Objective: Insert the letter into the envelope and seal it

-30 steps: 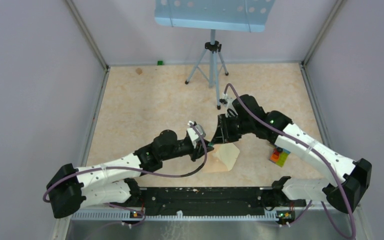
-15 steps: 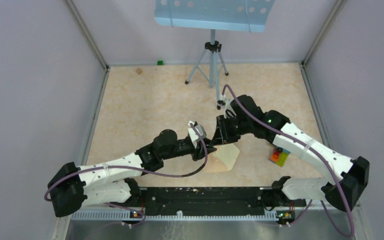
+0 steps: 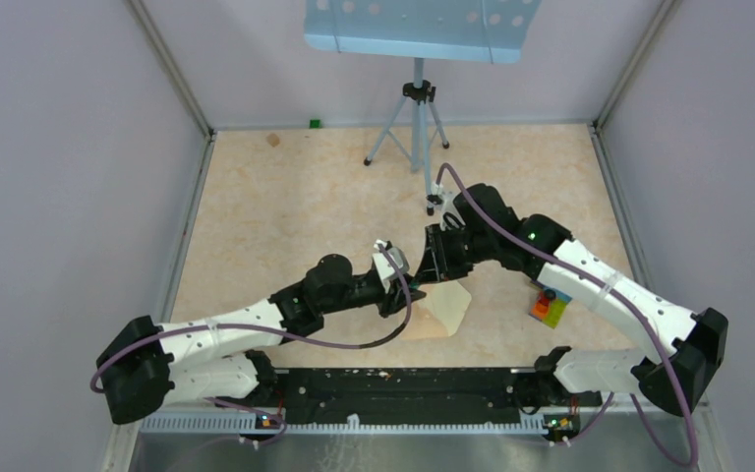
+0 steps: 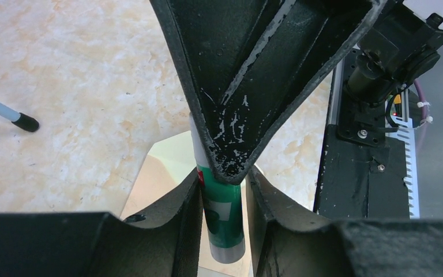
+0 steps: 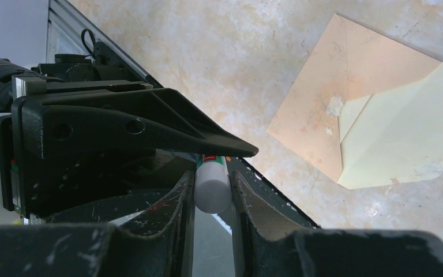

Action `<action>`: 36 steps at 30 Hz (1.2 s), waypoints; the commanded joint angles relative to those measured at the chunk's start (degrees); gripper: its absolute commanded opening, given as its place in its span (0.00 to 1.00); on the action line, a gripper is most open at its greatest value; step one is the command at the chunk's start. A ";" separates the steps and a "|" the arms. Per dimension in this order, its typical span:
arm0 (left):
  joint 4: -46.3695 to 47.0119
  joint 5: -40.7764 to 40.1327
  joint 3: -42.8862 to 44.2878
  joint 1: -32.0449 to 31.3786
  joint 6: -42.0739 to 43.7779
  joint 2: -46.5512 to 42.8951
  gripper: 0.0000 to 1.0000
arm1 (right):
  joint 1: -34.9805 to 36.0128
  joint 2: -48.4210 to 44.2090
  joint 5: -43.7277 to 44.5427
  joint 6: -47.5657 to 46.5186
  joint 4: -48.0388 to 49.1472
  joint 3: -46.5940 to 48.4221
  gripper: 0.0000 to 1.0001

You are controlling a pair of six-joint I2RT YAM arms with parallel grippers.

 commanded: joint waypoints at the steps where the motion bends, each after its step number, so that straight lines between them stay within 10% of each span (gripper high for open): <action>1: 3.20 1.67 1.95 0.10 -0.64 1.01 0.37 | 0.91 0.28 0.46 -0.65 0.88 2.35 0.00; 19: 4.28 1.52 0.45 0.67 -2.09 -1.07 0.35 | 0.96 0.12 1.58 -0.65 0.44 1.86 0.00; 29: 4.68 1.50 0.50 0.79 -3.20 -0.57 0.01 | 1.11 0.61 1.61 -0.91 0.14 2.17 0.00; 33: 5.43 -0.55 0.00 0.79 -5.80 0.35 0.00 | 1.18 -0.05 2.94 -0.83 0.31 3.85 0.44; 36: 6.38 -2.47 -1.15 0.80 -6.72 -0.10 0.00 | 1.18 -0.67 4.46 -0.77 -0.69 5.95 0.54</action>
